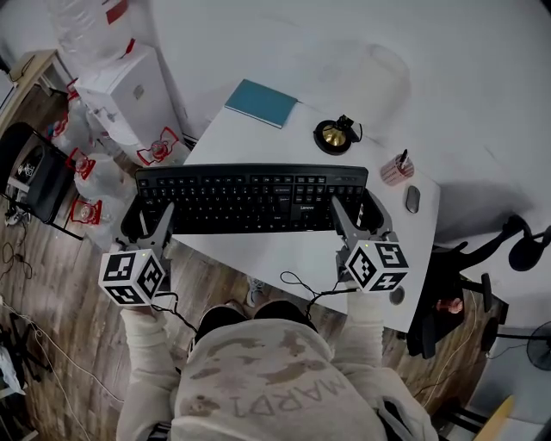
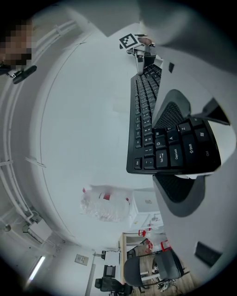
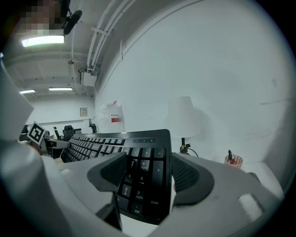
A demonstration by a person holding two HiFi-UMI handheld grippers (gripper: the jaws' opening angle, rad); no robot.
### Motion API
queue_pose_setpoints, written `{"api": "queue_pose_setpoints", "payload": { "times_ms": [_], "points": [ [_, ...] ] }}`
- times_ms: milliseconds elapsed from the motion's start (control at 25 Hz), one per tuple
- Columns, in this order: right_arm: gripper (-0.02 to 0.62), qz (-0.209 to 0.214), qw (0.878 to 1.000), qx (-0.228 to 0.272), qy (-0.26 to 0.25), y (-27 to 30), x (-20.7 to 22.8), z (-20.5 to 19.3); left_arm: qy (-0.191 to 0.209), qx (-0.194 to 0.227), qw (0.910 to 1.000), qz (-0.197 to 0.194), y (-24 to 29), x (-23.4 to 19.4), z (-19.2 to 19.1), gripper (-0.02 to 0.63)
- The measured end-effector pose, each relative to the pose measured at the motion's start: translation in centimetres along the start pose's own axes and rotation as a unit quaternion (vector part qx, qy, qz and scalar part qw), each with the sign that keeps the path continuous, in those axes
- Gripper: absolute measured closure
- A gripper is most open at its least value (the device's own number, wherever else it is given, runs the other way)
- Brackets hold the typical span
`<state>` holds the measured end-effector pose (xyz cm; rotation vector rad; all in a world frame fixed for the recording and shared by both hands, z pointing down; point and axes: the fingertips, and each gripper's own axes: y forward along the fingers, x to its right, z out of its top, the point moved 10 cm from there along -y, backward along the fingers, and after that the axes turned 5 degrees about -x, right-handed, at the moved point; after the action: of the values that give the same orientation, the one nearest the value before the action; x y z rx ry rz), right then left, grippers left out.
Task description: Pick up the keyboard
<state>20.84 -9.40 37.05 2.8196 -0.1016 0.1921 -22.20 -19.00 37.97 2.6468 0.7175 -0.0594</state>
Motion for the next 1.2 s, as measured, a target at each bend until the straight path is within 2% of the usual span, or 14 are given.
{"api": "queue_pose_setpoints", "payload": {
  "times_ms": [240, 480, 1200],
  "points": [
    [0.285, -0.005, 0.999, 0.032, -0.008, -2.2, -0.6, 1.3, 0.014, 0.032, 0.9994, -0.002, -1.6, 0.9, 1.4, 0.293],
    [0.286, -0.007, 0.999, 0.049, -0.004, -2.8, 1.3, 2.8, 0.028, 0.041, 0.9988, -0.004, -0.9, 2.9, 3.7, 0.293],
    [0.285, -0.015, 0.992, 0.121, -0.032, -6.1, -1.3, 6.1, 0.048, 0.121, 0.9914, -0.015, -4.4, 2.9, 6.8, 0.293]
  ]
}}
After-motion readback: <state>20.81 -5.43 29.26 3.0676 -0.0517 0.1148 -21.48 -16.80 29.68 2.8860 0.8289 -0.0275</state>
